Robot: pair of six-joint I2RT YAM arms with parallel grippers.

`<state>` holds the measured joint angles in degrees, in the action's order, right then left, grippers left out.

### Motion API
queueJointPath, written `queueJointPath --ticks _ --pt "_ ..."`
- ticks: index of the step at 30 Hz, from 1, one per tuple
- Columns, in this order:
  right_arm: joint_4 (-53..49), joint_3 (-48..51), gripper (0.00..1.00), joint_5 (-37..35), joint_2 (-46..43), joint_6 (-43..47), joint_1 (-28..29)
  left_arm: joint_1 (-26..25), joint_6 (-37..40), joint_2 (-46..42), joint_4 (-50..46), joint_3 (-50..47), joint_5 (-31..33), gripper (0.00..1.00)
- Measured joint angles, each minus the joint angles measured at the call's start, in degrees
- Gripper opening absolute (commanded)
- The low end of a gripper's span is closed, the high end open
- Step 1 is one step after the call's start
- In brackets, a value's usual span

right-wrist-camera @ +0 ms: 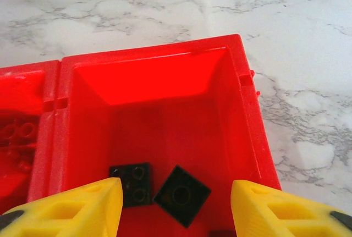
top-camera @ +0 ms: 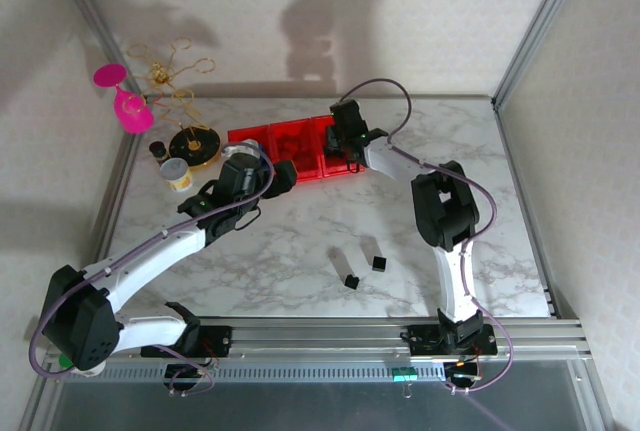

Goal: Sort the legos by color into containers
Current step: Place the lego in the container, then pick up the lego from the bottom-center of the table.

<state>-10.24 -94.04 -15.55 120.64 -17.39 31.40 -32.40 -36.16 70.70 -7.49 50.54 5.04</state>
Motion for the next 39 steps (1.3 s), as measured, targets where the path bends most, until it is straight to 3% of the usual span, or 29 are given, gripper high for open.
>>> queueJointPath --ticks 11,22,31,39 --pt "-1.86 23.04 0.63 4.26 -26.84 -5.88 0.92 -3.41 -0.02 -0.07 0.44 -1.11 -3.34 1.0" --pt "-11.89 42.38 0.71 1.14 -43.93 -14.38 6.51 -11.21 -1.01 -0.39 1.95 -5.64 -3.5 1.0" --pt "-16.39 54.64 0.73 -0.31 -51.01 -25.24 14.6 -14.88 -3.06 -2.12 3.08 -8.02 -2.23 1.0" --pt "-17.49 60.87 0.63 -0.28 -50.97 -33.57 19.8 -15.56 -3.87 -2.05 3.3 -8.37 -1.6 1.0"
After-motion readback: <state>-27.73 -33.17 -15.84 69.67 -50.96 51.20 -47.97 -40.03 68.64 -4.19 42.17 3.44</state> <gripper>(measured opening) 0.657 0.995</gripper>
